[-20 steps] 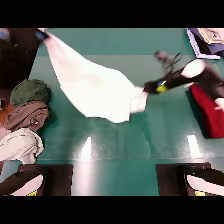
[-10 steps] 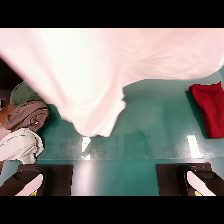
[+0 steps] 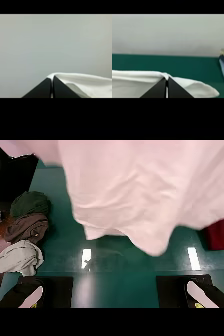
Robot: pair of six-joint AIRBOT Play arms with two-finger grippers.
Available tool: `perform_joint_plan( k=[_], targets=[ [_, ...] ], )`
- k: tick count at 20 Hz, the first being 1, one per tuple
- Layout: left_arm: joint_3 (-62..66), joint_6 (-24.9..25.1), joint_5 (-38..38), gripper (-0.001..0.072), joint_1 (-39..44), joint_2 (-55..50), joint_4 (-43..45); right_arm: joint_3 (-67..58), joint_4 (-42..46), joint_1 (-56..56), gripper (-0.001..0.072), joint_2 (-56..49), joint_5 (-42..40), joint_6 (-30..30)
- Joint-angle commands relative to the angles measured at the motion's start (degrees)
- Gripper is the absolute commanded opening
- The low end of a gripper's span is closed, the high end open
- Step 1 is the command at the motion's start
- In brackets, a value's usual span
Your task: Fold the shirts.
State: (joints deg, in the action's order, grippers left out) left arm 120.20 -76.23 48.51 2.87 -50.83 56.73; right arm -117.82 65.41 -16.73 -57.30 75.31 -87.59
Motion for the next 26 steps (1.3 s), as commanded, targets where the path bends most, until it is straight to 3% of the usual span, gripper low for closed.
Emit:
perform_joint_plan(
  k=[1, 4, 8, 14, 15, 16, 17, 19, 21, 26],
  targets=[
    [-6.32, -0.5, 2.14, 0.0023, -0.04, -3.82, 0.9, 6.43, 0.44, 3.28, 0.0009, -6.29, 10.47, -2.62],
    [-7.48, -1.75, 9.77, 0.0023, -0.04, -13.44, 0.79, 13.2, 5.07, 8.39, 0.0009, -13.79, 11.58, -3.15],
    [-7.5, -1.77, 16.65, 0.0024, -0.04, -29.11, -1.86, 17.25, 17.75, 11.76, 0.001, -21.9, 4.2, -6.78],
    [-7.5, -2.64, 9.73, 0.0033, -0.07, -46.25, -4.33, 17.16, 20.11, 11.8, 0.0017, -30.38, -6.86, -7.87],
    [-7.5, -3.78, 9.18, 0.0281, -0.07, -47.17, -3.45, 17.16, 19.96, 11.72, 0.0085, -31.15, -7.21, -7.85],
    [-7.5, -5.4, 9.29, 0.0551, -0.07, -47.5, -2.23, 17.16, 19.8, 11.67, 0.0349, -31.65, -7.17, -7.8],
    [-7.39, -6.43, 10.29, 0.0567, -0.07, -47.41, -0.66, 17.16, 19.82, 11.63, 0.0488, -31.65, -6.93, -7.78],
    [-6.38, -6.36, 16.06, 0.0563, -0.07, -47.1, 3.39, 17.16, 19.78, 11.54, 0.0444, -30.6, -6.1, -7.78],
    [-6.12, -5.22, 24.85, 0.0409, -0.07, -47.08, 6.82, 17.16, 19.69, 11.56, 0.0407, -28.48, -5.11, -7.28],
    [-14.19, -2.84, 38.16, 0.0406, -0.04, -46.69, 6.32, 17.16, 19.63, 11.56, 0.0407, -23.32, -1.73, -4.74]
  ],
)
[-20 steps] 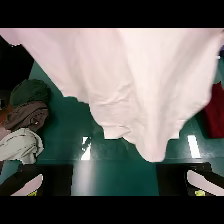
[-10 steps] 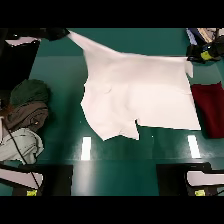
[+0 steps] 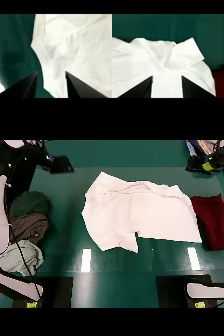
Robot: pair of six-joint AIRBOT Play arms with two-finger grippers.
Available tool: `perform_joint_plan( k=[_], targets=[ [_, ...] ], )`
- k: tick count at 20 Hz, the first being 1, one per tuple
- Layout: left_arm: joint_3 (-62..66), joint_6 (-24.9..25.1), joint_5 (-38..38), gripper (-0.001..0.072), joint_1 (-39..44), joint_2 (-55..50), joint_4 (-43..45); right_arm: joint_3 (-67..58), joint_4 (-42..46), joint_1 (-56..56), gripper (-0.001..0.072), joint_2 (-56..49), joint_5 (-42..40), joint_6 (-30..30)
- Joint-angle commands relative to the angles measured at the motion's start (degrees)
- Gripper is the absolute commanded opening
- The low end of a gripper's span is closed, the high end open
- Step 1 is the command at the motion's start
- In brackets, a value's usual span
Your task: Fold the shirts.
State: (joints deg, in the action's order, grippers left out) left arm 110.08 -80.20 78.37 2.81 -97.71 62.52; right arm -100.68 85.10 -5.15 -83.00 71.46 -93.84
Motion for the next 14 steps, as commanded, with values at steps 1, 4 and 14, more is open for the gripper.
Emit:
perform_joint_plan(
  k=[1, 4, 14],
  targets=[
    [-8.13, 1.14, 7.41, 0.0405, 0.0, 1.49, -0.83, 0.02, -0.07, -0.02, 0.0407, 3.15, 2.97, 1.86],
    [-25.44, 1.09, -2.14, 0.0406, 0.13, 10.67, -1.73, 0.02, -0.09, 0.0, 0.0407, 4.9, 4.68, 2.82],
    [-73.07, 0.02, -27.34, 0.0407, 12.44, 32.96, -15.58, 0.02, -4.59, 0.52, 0.0407, 5.57, 4.63, 2.84]
  ],
)
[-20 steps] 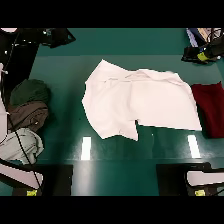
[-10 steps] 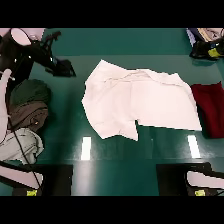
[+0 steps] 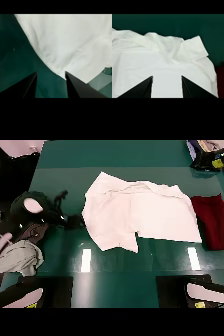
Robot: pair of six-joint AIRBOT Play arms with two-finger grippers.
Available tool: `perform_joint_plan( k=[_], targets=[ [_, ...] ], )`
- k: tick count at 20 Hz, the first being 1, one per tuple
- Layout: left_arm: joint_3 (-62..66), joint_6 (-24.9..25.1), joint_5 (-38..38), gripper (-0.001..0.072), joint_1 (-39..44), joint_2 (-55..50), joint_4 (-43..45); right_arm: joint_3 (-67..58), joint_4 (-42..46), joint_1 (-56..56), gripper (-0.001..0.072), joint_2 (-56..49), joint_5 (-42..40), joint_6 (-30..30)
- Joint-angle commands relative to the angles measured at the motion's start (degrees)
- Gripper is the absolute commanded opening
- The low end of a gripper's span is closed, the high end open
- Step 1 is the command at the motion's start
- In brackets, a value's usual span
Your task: Fold the shirts.
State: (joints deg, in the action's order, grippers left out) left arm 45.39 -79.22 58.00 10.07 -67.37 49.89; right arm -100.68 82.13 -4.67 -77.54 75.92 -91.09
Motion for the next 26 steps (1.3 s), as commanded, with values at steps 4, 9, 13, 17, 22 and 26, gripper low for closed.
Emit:
perform_joint_plan(
  k=[4, 9, 13, 17, 22, 26],
  targets=[
    [-10.1, -4.87, -13.84, 0.0407, 11.72, 2.58, -3.19, 0.02, -1.57, 0.04, 0.0407, 0.13, 0.35, 0.09],
    [-10.1, -7.65, -14.51, 0.0407, 13.29, -0.68, -3.91, 0.02, -1.57, 0.04, 0.0407, 0.13, 0.83, 0.09],
    [-9.9, -7.37, -18.29, 0.0406, 13.29, -1.73, -8.35, 0.02, -1.55, 0.02, 0.0407, 0.13, 0.92, 0.11],
    [-9.79, -5.84, -18.1, 0.0024, 13.22, -1.55, -7.85, 0.02, -1.55, 0.02, 0.0407, 0.13, 1.95, 0.22],
    [-5.79, -6.73, -7.3, 0.0023, 7.26, 5.9, 7.63, 0.09, -1.62, -1.42, 0.0407, 0.11, 8.74, 3.08],
    [-5.79, -9.46, 2.19, 0.0024, -1.77, 18.49, 19.93, 9.55, -5.99, -6.14, 0.0406, 3.87, 11.61, 5.14]
  ],
)
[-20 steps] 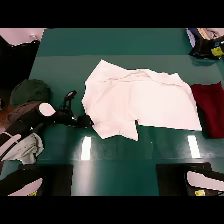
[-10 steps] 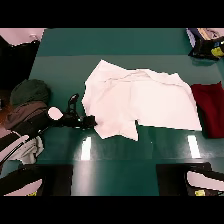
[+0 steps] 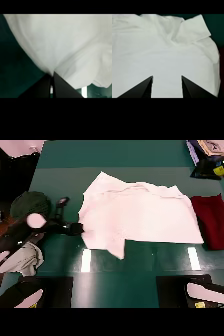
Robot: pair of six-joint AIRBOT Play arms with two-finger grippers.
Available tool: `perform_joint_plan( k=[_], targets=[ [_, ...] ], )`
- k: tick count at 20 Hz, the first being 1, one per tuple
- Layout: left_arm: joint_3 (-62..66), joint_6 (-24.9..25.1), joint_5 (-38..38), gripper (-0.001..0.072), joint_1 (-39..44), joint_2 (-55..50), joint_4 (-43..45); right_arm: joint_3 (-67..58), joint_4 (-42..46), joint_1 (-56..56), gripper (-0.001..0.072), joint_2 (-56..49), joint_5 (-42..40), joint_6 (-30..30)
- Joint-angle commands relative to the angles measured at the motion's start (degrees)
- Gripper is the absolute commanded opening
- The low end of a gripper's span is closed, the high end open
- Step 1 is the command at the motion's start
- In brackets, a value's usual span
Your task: Fold the shirts.
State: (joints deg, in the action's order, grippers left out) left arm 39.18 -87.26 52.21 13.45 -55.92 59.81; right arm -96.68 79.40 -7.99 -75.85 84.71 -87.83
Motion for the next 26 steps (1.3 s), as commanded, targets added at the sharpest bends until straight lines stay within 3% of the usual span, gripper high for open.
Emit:
perform_joint_plan(
  k=[1, 4, 8, 13, 15, 26],
  targets=[
    [0.39, -1.38, 11.1, 0.0024, -6.25, 8.24, 12.15, 9.68, -4.83, -4.2, 0.0406, 3.65, 2.82, 2.86],
    [0.31, 0.66, 15.54, 0.0024, -6.84, 8.31, 14.16, 24.28, -4.81, -8.41, 0.0406, 8.79, 2.69, 5.97],
    [0.31, -2.51, 11.39, 0.0024, -6.82, 8.31, 13.86, 43.58, -4.81, -15.72, 0.0407, 15.61, 1.88, 9.22],
    [0.31, -2.56, 10.23, 0.0024, -6.82, 8.31, 11.02, 62.1, -4.76, -23.1, 0.0405, 22.91, -0.28, 12.35],
    [0.31, -2.51, 9.73, 0.0024, -6.82, 8.31, 10.64, 65.94, -4.63, -24.59, 0.0314, 23.96, -2.36, 12.55],
    [0.31, -2.32, 9.75, 0.0025, -6.82, 8.31, 10.23, 63.06, -1.7, -25.81, 0.0314, 24.06, -5.57, 13.16]
  ],
)
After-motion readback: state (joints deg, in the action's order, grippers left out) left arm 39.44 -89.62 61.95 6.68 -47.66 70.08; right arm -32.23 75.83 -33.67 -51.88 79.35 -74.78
